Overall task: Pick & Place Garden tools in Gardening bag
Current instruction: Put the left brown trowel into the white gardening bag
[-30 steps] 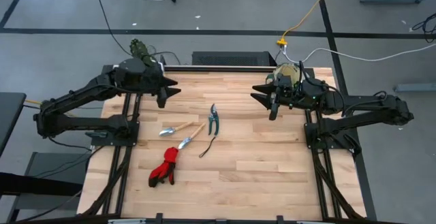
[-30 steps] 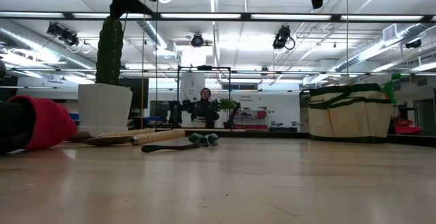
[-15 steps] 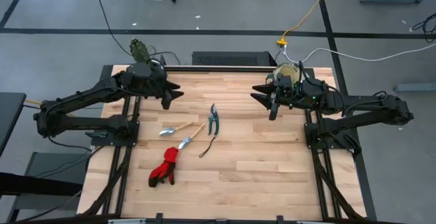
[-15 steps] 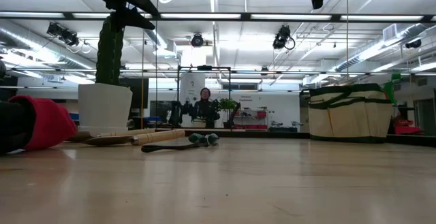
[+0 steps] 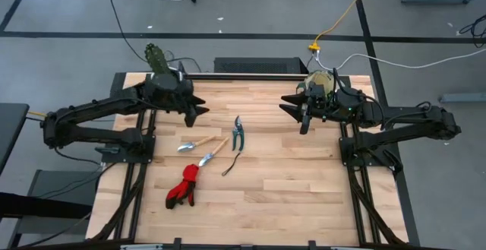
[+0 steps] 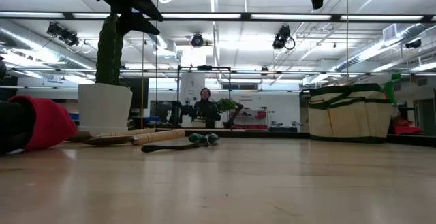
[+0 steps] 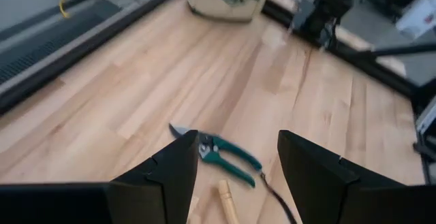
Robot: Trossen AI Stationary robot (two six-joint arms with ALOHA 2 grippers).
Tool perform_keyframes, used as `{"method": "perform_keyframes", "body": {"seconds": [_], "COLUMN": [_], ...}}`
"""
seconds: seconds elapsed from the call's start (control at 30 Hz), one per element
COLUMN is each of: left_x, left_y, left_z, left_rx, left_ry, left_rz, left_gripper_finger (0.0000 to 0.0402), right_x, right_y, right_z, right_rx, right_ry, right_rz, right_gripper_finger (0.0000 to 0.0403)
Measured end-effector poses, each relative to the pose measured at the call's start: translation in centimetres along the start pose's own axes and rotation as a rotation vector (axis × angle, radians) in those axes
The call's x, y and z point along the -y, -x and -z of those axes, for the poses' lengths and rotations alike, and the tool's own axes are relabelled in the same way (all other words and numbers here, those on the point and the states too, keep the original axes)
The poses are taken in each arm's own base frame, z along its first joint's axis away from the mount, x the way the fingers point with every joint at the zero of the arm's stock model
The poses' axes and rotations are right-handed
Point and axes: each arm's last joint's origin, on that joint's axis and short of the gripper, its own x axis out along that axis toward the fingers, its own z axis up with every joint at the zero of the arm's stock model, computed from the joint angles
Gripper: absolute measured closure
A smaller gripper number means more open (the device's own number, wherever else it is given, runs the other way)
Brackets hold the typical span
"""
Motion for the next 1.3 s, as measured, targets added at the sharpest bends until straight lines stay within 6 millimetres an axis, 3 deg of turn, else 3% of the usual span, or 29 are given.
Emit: {"method": "perform_keyframes", "body": {"seconds": [0.6, 1.3], "left_x": [1.7, 1.3], "left_y": [-6.7, -11.1], "left_z": [3.0, 6.9], "left_rx": [-0.277, -0.577], "left_ry": [-0.072, -0.109], "left_rz": [-0.052, -0.156], "left_gripper_finger": [0.0193, 0.0193], "right_x": [0.0, 0.1], "right_y": [0.0, 0.0], "right_z": [0.1, 0.5], "right_rx": [-0.006, -0.052], "right_ry": [0.002, 0.009], "right_rz": [0.003, 0.014], "right_gripper_finger": [0.0241, 0.0241]}}
